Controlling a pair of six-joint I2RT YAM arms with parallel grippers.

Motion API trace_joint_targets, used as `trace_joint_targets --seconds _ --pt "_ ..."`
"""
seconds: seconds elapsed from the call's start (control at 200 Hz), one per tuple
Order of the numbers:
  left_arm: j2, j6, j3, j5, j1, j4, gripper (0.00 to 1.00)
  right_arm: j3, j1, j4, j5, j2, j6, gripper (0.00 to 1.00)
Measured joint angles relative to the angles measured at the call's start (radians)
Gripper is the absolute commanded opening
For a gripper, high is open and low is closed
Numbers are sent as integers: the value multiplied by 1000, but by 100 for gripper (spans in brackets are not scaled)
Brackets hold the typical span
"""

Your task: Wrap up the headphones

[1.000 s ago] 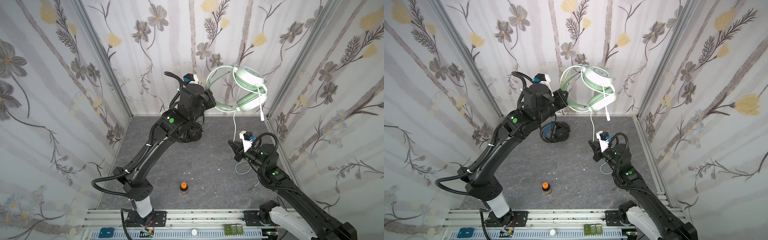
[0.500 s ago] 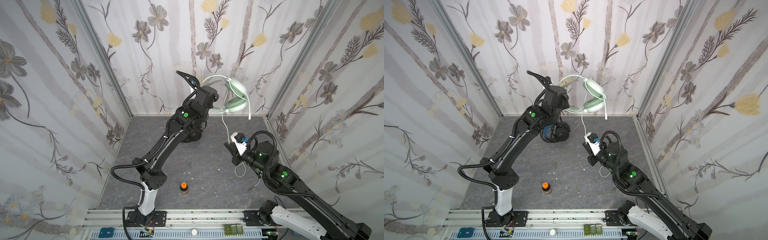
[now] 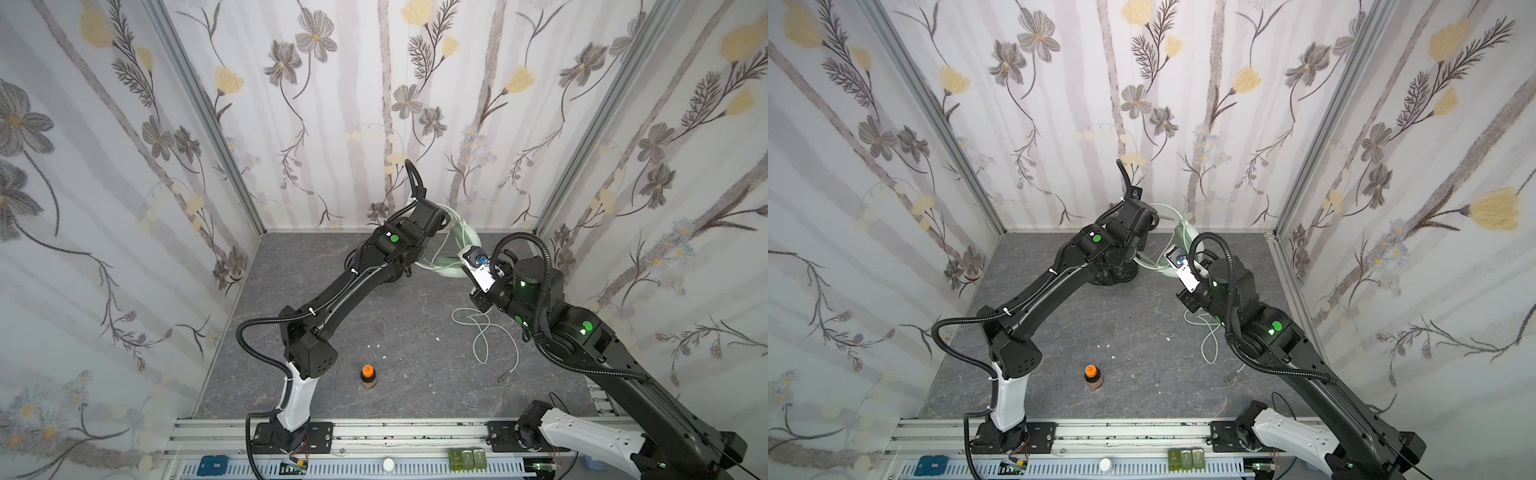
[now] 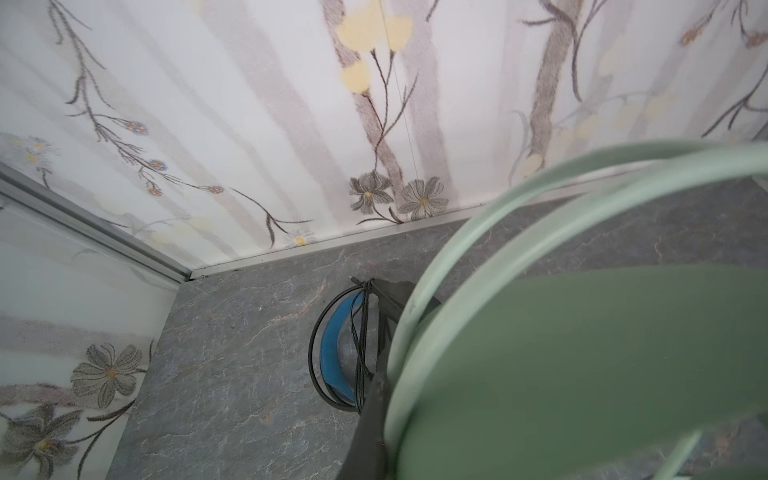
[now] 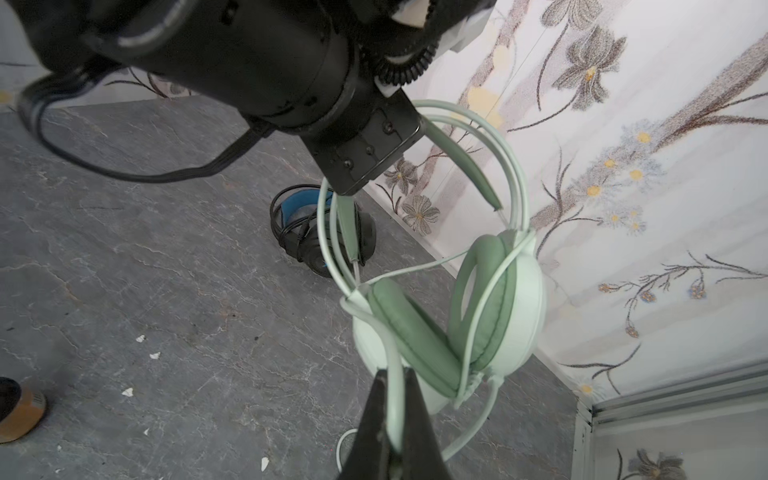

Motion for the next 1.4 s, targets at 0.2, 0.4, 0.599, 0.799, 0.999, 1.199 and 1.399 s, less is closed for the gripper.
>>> trace_joint_targets --seconds 0.2,0.4,0.599,0.799,0.999,1.199,1.399 --pt "-124 48 -205 106 -13 11 0 49 -20 -32 27 49 -31 0" --pt "-224 93 -309 255 -10 19 0 51 -48 -52 26 68 -38 1" --pt "-271 97 -352 388 -8 13 0 47 -53 -49 26 65 -39 4" --pt "-316 97 -379 435 -2 6 0 -1 -58 -10 52 35 -39 10" --pt "-329 98 -365 455 -1 -10 0 -51 -64 45 101 9 -38 14" --pt "-331 120 -314 493 0 -71 0 -88 -82 98 108 -2 -26 21" --pt "-349 122 -274 524 6 -115 0 -126 -119 141 98 -19 5 25"
